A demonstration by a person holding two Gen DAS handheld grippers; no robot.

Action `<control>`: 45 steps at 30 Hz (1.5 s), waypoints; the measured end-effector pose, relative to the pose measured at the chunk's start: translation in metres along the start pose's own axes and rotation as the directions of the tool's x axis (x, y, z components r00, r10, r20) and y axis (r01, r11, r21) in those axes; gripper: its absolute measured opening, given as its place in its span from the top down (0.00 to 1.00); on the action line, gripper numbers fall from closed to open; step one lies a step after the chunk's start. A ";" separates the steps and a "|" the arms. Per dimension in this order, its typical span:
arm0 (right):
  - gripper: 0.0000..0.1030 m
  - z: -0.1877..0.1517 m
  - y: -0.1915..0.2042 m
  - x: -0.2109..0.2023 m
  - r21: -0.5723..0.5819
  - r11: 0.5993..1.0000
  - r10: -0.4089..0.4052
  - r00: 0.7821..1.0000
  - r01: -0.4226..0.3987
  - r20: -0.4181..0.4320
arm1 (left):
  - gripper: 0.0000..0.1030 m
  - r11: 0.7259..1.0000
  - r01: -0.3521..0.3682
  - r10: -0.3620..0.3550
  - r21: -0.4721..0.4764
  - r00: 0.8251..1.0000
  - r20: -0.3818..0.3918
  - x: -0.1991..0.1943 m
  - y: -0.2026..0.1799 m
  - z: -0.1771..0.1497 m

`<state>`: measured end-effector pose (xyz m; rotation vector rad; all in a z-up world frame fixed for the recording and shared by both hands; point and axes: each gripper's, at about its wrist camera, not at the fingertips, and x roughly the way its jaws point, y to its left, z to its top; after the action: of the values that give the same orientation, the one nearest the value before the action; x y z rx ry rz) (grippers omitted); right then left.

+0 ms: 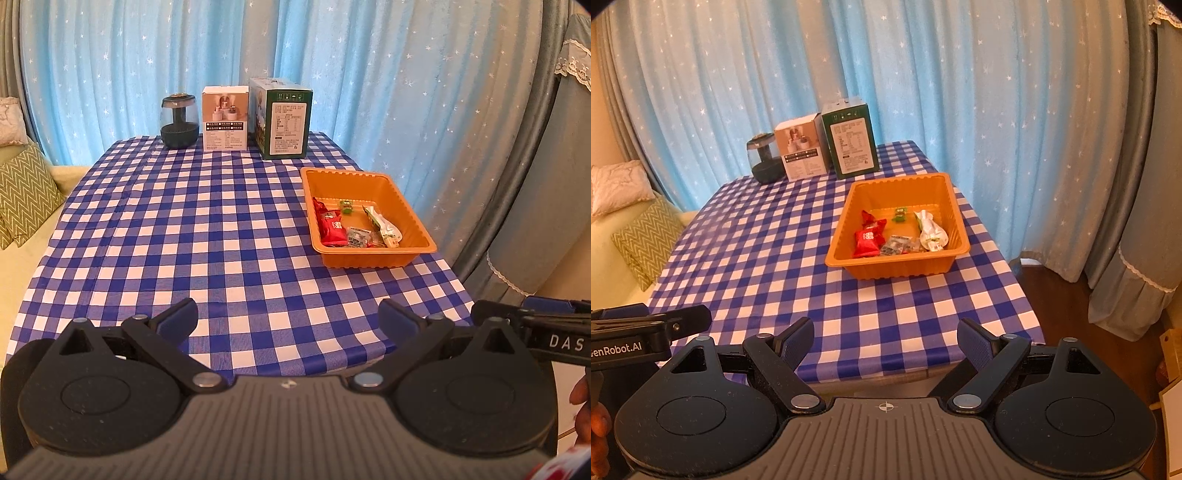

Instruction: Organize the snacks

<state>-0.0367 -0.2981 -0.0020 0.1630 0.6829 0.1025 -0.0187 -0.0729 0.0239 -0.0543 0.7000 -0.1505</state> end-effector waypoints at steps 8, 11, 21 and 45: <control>0.18 0.000 0.000 -0.001 0.000 1.000 0.001 1.000 -0.001 0.002 | 0.00 1.000 0.002 -0.003 0.007 1.000 0.003 -0.001 -0.002 -0.002; 0.18 0.001 0.000 -0.002 0.000 1.000 0.001 1.000 -0.001 0.002 | 0.00 1.000 0.002 -0.002 0.007 1.000 0.004 0.000 -0.002 -0.002; 0.18 0.000 0.000 -0.002 0.001 1.000 0.001 1.000 -0.001 0.002 | 0.00 1.000 0.001 -0.001 0.008 1.000 0.005 0.000 -0.003 -0.002; 0.18 0.003 0.002 -0.005 0.006 1.000 0.006 1.000 -0.006 0.007 | 0.00 1.000 0.002 -0.002 0.010 1.000 0.006 0.000 -0.006 -0.001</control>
<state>-0.0391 -0.2974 0.0034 0.1711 0.6755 0.1054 -0.0203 -0.0783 0.0234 -0.0462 0.6929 -0.1559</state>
